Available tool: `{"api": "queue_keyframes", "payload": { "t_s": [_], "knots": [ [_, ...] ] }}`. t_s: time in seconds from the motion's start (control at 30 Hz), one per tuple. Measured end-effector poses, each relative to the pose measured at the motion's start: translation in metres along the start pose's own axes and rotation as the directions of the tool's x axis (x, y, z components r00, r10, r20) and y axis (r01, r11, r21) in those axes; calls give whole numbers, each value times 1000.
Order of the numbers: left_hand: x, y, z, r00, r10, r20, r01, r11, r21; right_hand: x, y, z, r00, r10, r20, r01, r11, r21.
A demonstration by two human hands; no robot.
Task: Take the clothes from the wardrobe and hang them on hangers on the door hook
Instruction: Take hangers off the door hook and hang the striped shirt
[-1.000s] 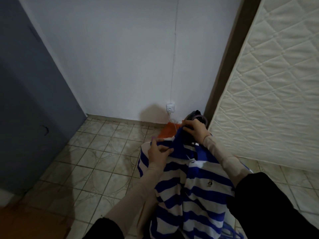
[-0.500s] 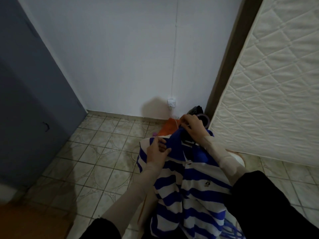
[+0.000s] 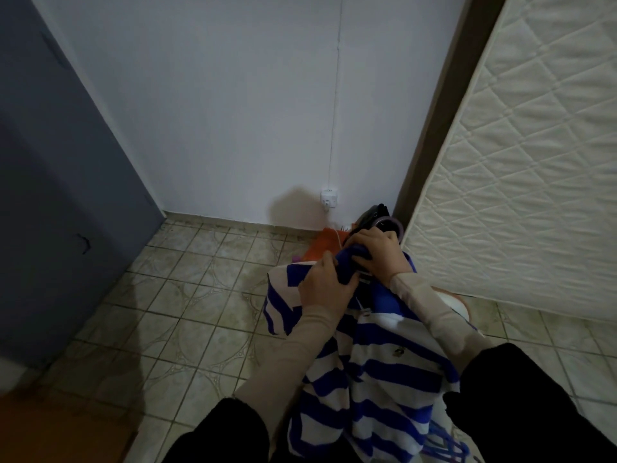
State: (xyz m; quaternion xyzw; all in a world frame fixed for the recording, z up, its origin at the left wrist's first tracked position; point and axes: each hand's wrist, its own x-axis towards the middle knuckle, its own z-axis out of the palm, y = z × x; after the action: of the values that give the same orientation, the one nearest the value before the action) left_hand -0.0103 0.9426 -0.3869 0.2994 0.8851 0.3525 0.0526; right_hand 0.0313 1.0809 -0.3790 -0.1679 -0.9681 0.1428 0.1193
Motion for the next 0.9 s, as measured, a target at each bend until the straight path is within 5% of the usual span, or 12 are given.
{"api": "queue_keyframes", "payload": {
  "t_s": [0.37, 0.77, 0.9],
  "knots": [
    [3, -13, -2, 999, 41, 13, -39, 990, -133, 6, 3, -4, 1000, -17, 0, 17, 996, 92],
    [10, -22, 3, 974, 141, 177, -106, 975, -195, -7, -1, -6, 997, 62, -35, -56, 985, 161],
    [8, -19, -2, 968, 179, 174, -142, 968, -205, -26, -1, -8, 990, 38, -135, -23, 993, 114]
  ]
}}
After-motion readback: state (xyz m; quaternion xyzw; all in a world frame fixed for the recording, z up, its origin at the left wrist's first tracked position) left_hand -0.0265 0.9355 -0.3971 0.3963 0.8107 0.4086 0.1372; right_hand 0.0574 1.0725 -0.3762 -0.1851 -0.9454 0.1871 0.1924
